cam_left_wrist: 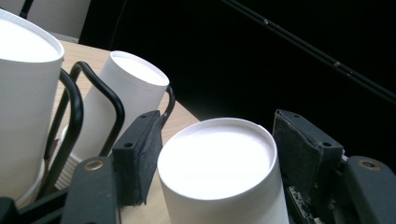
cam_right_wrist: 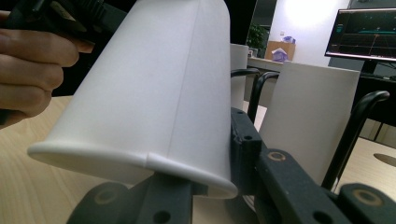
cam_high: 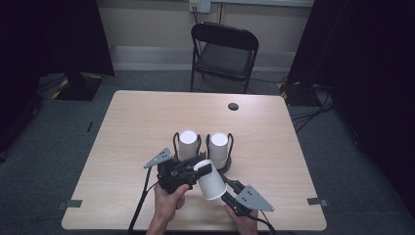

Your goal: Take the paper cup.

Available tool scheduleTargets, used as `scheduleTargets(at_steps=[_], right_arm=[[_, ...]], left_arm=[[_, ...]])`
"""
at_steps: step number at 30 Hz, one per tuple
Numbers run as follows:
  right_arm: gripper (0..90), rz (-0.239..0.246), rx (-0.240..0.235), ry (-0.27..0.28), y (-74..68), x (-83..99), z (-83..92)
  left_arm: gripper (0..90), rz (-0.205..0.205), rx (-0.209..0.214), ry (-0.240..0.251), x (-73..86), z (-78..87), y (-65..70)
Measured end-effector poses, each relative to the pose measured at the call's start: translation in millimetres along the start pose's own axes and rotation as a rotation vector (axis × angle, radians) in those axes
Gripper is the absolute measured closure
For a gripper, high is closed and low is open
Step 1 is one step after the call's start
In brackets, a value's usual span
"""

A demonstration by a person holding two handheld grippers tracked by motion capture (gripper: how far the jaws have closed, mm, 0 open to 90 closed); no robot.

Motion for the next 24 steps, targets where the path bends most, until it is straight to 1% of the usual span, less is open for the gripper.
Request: scheduleTargets(at_steps=[3,6,8,10,13,16,18,21,24], right_arm=[[81.2,-0.016,-0.002,0.005,0.8,-0.5,1.4],[83.9,-0.020,-0.006,0.005,0.9,-0.8,2.3],[84.9,-0.032,0.004,-0.012,2.2,1.1,2.9],[85.0,-0.041,-0.001,-0.014,2.5,2.0,3.2],[85.1,-0.038,-0.005,-0.020,2.4,1.9,2.9],[85.2,-0.046,-0.005,-0.028,2.6,2.0,3.8],[85.2,-0.047,-0.008,-0.038,3.1,2.1,4.0],[85.2,-0.061,-0.011,-0.055,3.4,3.2,4.4],[85.2,-0.080,-0.014,-0.067,3.5,4.4,4.9]], left_arm=[[33.4,-0.010,-0.003,0.000,0.4,-0.2,-0.1],[32.4,0.000,-0.020,0.014,-0.6,-0.1,-3.4],[32.8,0.011,-0.012,0.018,-1.7,0.9,-4.7],[33.4,0.005,-0.005,0.017,-1.4,0.5,-3.5],[33.2,-0.029,-0.031,0.017,-0.6,-1.0,-3.9],[31.9,-0.070,-0.083,0.018,1.2,-2.4,-6.7],[31.1,-0.093,-0.088,0.016,2.6,-2.0,-7.6],[30.4,-0.141,-0.124,0.031,3.5,-1.0,-8.1],[29.5,-0.166,-0.132,0.042,3.5,-0.2,-7.8]])
Point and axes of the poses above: each handheld gripper's, and its own axes: z roughly backward along the jaws, x roughly out of its underside, y roughly to its right, the point moved 7 cm from there along -z, roughly forward along the jaws, and after that the axes turned 14 degrees about -x, right-handed, at the moved point
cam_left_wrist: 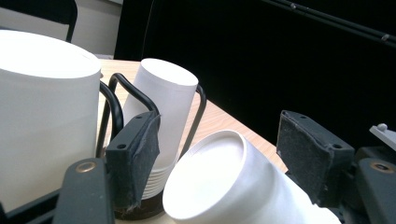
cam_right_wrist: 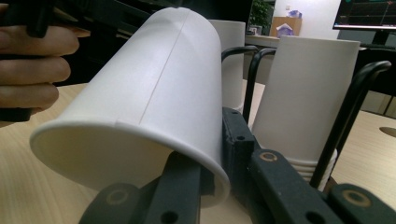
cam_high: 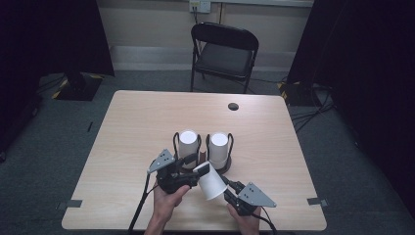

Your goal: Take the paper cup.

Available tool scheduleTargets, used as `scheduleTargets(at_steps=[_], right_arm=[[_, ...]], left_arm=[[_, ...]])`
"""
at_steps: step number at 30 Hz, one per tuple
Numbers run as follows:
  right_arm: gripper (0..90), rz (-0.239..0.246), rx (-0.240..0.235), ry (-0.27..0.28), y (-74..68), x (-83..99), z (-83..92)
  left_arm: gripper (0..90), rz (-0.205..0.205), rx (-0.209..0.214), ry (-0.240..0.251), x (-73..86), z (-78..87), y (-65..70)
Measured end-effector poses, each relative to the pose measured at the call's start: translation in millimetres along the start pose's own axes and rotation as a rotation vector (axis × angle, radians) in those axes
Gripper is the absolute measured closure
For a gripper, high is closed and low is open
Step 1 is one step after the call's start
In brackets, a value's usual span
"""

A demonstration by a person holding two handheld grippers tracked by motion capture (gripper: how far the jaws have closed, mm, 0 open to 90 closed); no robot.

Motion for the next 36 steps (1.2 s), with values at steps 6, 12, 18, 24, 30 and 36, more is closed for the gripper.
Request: scheduleTargets(at_steps=[6,12,18,24,30,36], right_arm=[[85.4,-0.037,-0.003,-0.030,2.1,1.8,1.3],[85.6,-0.078,-0.015,-0.049,3.1,2.6,3.3],[85.7,-0.102,-0.019,-0.095,4.6,4.6,4.3],[85.8,-0.123,-0.032,-0.142,5.5,6.2,5.9],[85.8,-0.132,-0.044,-0.187,7.8,7.2,6.4],[85.7,-0.143,-0.055,-0.236,11.2,7.1,6.4]], left_arm=[[26.7,-0.051,-0.031,0.027,-0.9,4.8,-2.4],[24.4,-0.077,-0.049,0.042,0.5,7.9,-8.3],[21.5,-0.122,-0.060,0.052,4.7,9.5,-11.3],[20.8,-0.165,-0.072,0.054,8.8,12.5,-15.3],[20.4,-0.201,-0.067,0.057,11.7,15.8,-18.4],[20.5,-0.244,-0.087,0.036,15.8,16.0,-20.6]])
Point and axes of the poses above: each handheld gripper's, and its own axes: z roughly backward along the jaws, x roughly out of its underside, y roughly to its right, the point moved 7 cm from there along -z, roughly forward along the jaws, and after that the axes turned 14 degrees about -x, right-handed, at the moved point
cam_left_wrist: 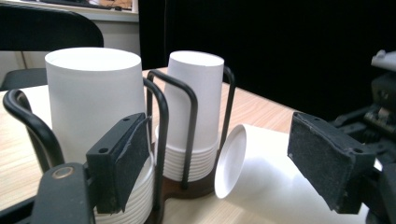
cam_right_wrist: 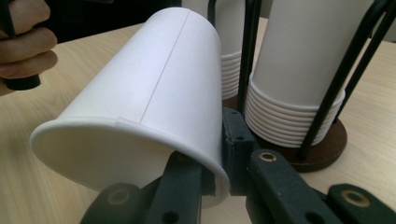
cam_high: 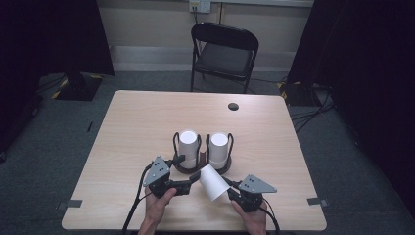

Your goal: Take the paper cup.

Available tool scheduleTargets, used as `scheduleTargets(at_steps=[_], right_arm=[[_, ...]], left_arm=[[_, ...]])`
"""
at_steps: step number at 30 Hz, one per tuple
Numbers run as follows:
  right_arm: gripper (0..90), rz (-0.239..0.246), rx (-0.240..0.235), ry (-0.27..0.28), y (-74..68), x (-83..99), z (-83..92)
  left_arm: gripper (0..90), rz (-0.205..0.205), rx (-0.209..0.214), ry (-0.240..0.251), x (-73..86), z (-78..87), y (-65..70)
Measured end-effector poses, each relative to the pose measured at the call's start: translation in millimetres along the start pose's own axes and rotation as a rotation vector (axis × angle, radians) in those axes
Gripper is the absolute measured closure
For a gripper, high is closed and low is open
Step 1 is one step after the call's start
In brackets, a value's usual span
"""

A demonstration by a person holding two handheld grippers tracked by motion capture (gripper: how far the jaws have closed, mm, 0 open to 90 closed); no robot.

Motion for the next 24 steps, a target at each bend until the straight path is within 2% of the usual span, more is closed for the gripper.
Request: scheduleTargets(at_steps=[4,8,10,14,17,24], right_arm=[[85.8,-0.016,0.004,-0.026,3.4,0.6,0.6],[85.7,-0.014,-0.010,-0.050,2.8,-1.0,1.3],[85.7,-0.014,-0.016,-0.064,2.6,-2.1,2.0],[85.7,-0.028,-0.027,-0.091,4.2,-4.2,4.1],[85.7,-0.040,-0.039,-0.107,5.9,-5.1,5.3],[85.8,-0.035,-0.079,-0.156,5.3,-6.7,7.0]], left_arm=[[20.0,-0.041,-0.009,-0.012,3.5,1.2,-0.9],[20.7,-0.087,-0.025,-0.002,7.0,4.4,-2.9],[20.7,-0.089,-0.028,-0.001,8.2,5.7,-4.2],[20.7,-0.125,-0.030,-0.004,10.8,7.2,-4.4],[20.7,-0.170,-0.022,-0.014,13.0,7.0,-0.9],[20.7,-0.244,0.008,-0.026,17.2,6.0,10.9]])
Point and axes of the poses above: each handheld gripper's, and its own axes: z roughly backward along the jaws, x roughly out of its underside, y roughly to its right, the point moved 7 cm from there along -z, roughly forward along the jaws, and after that the axes turned 14 degrees about -x, right-handed, at the moved point
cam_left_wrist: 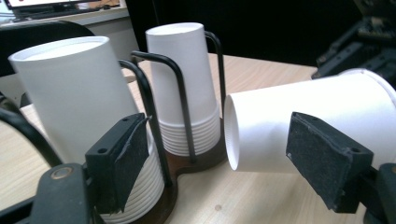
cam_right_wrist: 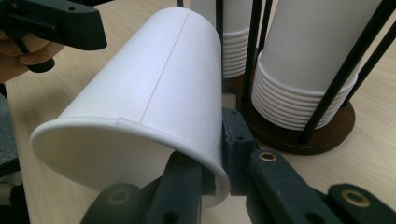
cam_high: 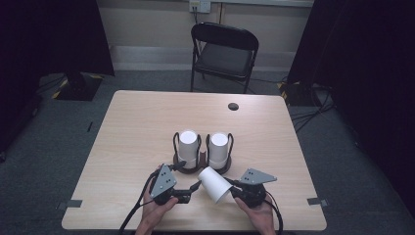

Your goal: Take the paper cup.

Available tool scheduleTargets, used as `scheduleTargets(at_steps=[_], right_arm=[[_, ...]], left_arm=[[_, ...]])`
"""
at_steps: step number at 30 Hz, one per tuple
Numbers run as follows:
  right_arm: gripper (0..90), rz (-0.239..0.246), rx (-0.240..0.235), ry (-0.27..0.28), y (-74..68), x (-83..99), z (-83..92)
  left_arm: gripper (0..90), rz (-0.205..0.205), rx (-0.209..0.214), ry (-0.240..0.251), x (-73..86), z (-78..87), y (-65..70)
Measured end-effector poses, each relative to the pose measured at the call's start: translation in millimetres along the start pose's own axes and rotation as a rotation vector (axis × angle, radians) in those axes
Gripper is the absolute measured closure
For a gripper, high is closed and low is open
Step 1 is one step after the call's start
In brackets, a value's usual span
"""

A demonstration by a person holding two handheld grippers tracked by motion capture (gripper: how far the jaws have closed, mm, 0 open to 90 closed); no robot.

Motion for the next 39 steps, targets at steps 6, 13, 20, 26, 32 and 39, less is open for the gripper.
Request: scheduleTargets(at_steps=[6,13,20,26,32,39], right_arm=[[85.8,-0.012,-0.010,-0.048,2.4,0.9,2.2],[85.9,-0.014,-0.035,-0.094,3.2,-0.1,3.6],[85.9,-0.010,-0.043,-0.129,4.0,-4.6,6.4],[86.0,-0.009,-0.065,-0.166,3.8,-5.6,6.8],[86.1,-0.012,-0.074,-0.197,3.2,-4.8,6.7],[86.1,-0.052,-0.118,-0.231,3.3,-5.4,9.5]], left_arm=[[18.2,-0.015,0.032,-0.024,2.5,-0.7,7.2],[16.6,-0.043,0.074,-0.018,3.3,-1.6,17.4],[17.8,-0.112,0.070,-0.020,4.7,-1.9,25.2],[17.9,-0.184,0.098,-0.035,8.2,-2.6,33.8],[17.0,-0.253,0.117,-0.042,12.9,-3.4,43.3],[15.8,-0.328,0.109,-0.056,18.6,-7.6,50.2]])
Point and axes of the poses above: each handheld gripper's, and its own axes: z roughly backward along the jaws, x roughly out of its underside, y roughly to its right, the point moved 7 cm from there along -z, roughly forward along the jaws, and after that the axes turned 14 degrees about -x, right-handed, at the moved point
